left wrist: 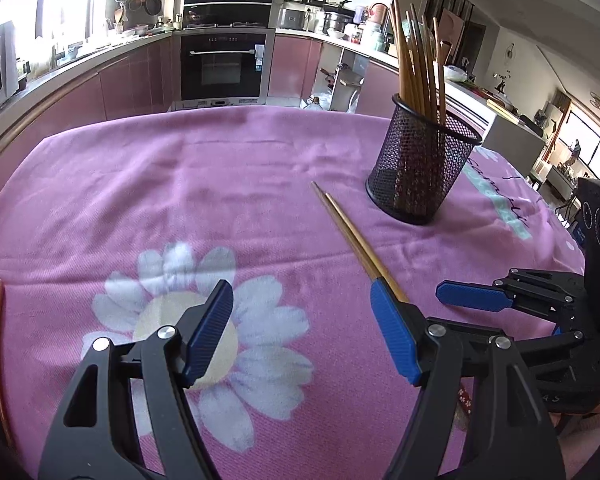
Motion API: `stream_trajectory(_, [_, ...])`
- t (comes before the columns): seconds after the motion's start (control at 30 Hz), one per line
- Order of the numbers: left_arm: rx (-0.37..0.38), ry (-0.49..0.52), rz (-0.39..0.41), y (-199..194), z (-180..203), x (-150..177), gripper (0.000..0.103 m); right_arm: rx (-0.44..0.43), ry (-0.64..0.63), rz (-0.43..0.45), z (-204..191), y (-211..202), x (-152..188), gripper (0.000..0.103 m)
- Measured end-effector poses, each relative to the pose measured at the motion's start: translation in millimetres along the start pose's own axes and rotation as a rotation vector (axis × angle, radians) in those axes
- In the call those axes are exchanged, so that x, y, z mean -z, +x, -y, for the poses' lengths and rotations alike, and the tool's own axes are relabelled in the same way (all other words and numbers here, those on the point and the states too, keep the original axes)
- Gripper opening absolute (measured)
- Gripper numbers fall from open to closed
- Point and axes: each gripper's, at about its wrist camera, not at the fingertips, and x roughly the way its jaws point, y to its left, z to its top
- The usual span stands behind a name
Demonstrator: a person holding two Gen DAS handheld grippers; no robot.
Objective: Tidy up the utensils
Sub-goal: 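Move both open tools over the last two loose chopsticks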
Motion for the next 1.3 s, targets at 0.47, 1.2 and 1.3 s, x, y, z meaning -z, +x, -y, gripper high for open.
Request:
stream_trajectory(0.47, [0.005,0.015,-0.015,4.3,5.0,5.7,0.070,0.025,-0.005,-0.005,0.8,1.4,1.2,0.028])
stream_trajectory(1.2, [0.043,0.140,-0.094,28.1,42.3,11.0,0.061,-0.036,0.090,-0.007,27.0,-6.0,2.9,0.023])
stream_trajectory(1.3, [0.035,0.147,-0.093,29.4,44.0,12.2,0.058,-0.042,0.094,-0.007,28.5,-6.5,3.1,0.023])
